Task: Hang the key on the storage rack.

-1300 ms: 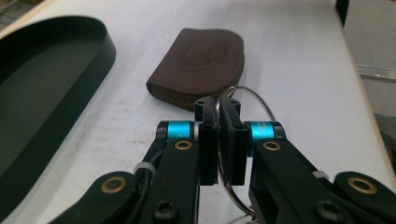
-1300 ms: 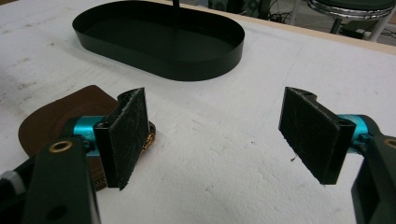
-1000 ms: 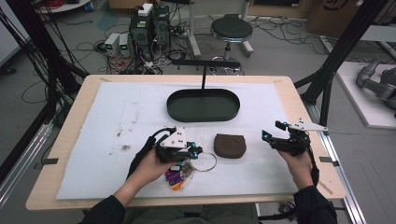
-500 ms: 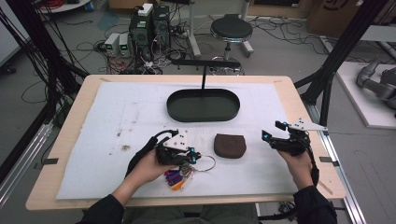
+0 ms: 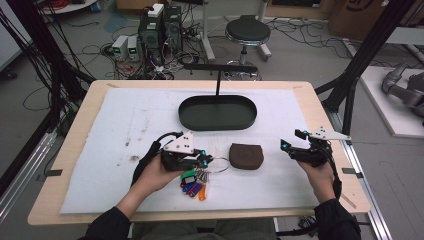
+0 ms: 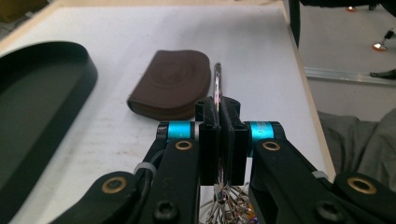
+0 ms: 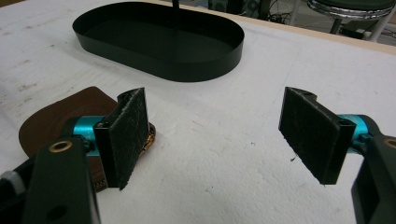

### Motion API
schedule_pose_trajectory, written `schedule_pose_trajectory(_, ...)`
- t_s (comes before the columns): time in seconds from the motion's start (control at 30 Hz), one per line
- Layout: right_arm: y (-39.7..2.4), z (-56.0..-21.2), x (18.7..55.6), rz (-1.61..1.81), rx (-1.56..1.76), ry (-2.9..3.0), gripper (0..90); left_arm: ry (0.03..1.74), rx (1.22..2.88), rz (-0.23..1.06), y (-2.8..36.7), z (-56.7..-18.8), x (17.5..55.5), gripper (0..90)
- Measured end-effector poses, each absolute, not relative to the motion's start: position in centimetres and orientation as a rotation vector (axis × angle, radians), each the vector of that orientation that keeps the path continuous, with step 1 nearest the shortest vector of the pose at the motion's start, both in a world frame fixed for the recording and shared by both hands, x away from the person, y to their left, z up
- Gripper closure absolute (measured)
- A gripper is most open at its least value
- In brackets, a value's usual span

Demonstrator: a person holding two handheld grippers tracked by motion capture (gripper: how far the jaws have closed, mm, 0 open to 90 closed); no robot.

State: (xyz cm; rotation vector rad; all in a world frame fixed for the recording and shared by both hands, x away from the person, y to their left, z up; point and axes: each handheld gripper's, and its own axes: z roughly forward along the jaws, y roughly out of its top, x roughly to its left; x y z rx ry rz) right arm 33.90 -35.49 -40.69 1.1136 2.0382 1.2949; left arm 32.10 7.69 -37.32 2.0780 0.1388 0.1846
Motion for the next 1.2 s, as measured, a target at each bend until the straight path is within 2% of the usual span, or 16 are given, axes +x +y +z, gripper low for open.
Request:
schedule_pose_trajectory(0.6, -35.5, -40.7, 33.9, 1.293, 1.122, 2.034, 24.7, 0.182, 1.955, 0.283, 9.9, -33.5, 33.1, 86.4)
schedule_pose_trajectory(1.2, -35.3, -40.7, 33.9, 1.291, 1.125, 2.037, 24.7, 0.334, 1.791, 0.41, 12.7, -30.4, 36.9, 86.6)
